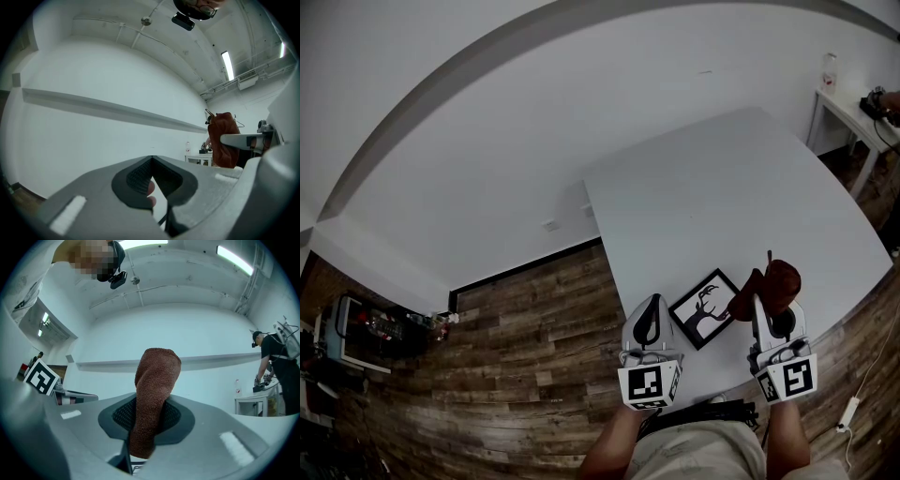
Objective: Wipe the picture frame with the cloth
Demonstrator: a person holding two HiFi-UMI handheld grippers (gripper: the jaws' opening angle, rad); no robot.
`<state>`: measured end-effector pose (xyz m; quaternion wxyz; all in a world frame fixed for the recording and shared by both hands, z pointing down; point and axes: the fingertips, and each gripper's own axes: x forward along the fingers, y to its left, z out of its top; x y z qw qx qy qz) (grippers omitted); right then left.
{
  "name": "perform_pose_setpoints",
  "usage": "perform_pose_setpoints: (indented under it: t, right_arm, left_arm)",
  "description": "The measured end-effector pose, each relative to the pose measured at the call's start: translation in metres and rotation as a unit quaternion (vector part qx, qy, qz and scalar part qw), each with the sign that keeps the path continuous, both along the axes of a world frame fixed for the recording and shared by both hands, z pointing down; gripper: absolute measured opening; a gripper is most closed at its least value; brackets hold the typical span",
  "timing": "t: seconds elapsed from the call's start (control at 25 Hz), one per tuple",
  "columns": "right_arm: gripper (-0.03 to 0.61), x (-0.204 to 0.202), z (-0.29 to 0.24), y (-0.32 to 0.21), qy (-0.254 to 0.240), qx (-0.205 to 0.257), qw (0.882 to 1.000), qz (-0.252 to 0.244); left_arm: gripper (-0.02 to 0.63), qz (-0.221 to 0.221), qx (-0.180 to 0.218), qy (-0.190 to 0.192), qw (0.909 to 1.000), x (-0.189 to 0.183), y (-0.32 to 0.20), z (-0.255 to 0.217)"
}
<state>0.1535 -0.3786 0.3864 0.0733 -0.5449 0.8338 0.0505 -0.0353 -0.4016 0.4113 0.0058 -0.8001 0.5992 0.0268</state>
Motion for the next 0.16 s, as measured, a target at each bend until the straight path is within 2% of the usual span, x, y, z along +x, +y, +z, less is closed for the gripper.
perform_pose_setpoints:
  t: [0.16]
  right_arm:
    - [0.103,-0.0003,0.0030,-0.0020,0.005,-0.003,1.000,-0.001]
  left_arm:
    - [0.000,0.002,0.003,0.000,1.0000,0.0019,-0.0008,-0.0014]
